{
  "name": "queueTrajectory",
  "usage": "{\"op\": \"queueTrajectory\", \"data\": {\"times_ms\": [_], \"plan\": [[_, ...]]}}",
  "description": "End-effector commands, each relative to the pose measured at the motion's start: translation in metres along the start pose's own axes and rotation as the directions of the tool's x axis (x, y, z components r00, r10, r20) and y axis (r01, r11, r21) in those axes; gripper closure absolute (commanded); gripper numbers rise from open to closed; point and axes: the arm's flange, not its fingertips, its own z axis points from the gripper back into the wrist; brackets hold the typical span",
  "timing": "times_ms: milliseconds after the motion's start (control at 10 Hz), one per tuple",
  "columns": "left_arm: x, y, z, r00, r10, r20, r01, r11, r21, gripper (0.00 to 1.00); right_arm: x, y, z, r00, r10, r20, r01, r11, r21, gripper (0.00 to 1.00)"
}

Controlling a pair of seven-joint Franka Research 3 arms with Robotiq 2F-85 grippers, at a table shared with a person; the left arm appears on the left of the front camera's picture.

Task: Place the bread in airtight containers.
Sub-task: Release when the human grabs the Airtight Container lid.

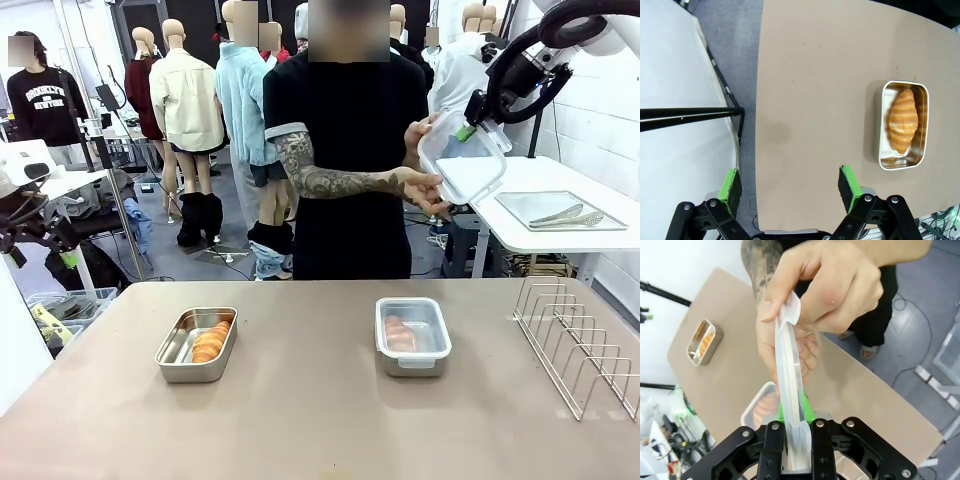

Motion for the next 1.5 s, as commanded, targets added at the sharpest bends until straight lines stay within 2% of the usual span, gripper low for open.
{"op": "queueTrajectory", "data": {"times_ms": [0, 100, 300, 400, 500, 600, 700, 800, 1000, 1100, 1400], "plan": [[-0.002, 0.0, 0.001, 1.0, 0.016, -0.002, -0.016, 1.0, 0.027, 0.0, -0.018, 0.017, 0.0, 0.99, 0.089, -0.106, -0.091, 0.996, -0.013, 0.6], [-0.002, 0.0, 0.001, 1.0, 0.016, -0.002, -0.016, 1.0, 0.027, 0.0, -0.03, 0.025, 0.002, 0.979, 0.138, -0.152, -0.142, 0.99, -0.016, 0.42], [-0.002, 0.0, 0.001, 1.0, 0.016, -0.002, -0.016, 1.0, 0.027, 0.0, -0.064, 0.043, 0.01, 0.918, 0.297, -0.261, -0.3, 0.954, 0.029, 0.07], [-0.002, 0.0, 0.001, 1.0, 0.016, -0.002, -0.016, 1.0, 0.027, 0.0, -0.089, 0.053, 0.016, 0.876, 0.364, -0.318, -0.375, 0.927, 0.029, 0.0], [-0.002, 0.0, 0.001, 1.0, 0.016, -0.002, -0.016, 1.0, 0.027, 0.0, -0.112, 0.059, 0.019, 0.819, 0.431, -0.378, -0.443, 0.895, 0.059, 0.0], [-0.002, 0.0, 0.001, 1.0, 0.016, -0.002, -0.016, 1.0, 0.027, 0.0, -0.137, 0.062, 0.02, 0.716, 0.518, -0.468, -0.535, 0.838, 0.108, 0.0], [-0.002, 0.0, 0.001, 1.0, 0.016, -0.002, -0.016, 1.0, 0.027, 0.0, -0.158, 0.061, 0.022, 0.617, 0.589, -0.522, -0.625, 0.77, 0.13, 0.0], [-0.002, 0.0, 0.001, 1.0, 0.016, -0.002, -0.016, 1.0, 0.027, 0.0, -0.18, 0.056, 0.027, 0.535, 0.655, -0.534, -0.692, 0.702, 0.168, 0.0], [-0.002, 0.0, 0.001, 1.0, 0.016, -0.002, -0.016, 1.0, 0.027, 0.0, -0.219, 0.049, 0.027, 0.432, 0.743, -0.51, -0.776, 0.595, 0.209, 0.0], [-0.002, 0.0, 0.001, 1.0, 0.016, -0.002, -0.016, 1.0, 0.027, 0.0, -0.232, 0.047, 0.023, 0.395, 0.771, -0.5, -0.796, 0.559, 0.234, 0.0], [-0.002, 0.0, 0.001, 1.0, 0.016, -0.002, -0.016, 1.0, 0.027, 0.0, -0.245, 0.029, 0.02, 0.317, 0.844, -0.433, -0.839, 0.462, 0.286, 0.0]]}}
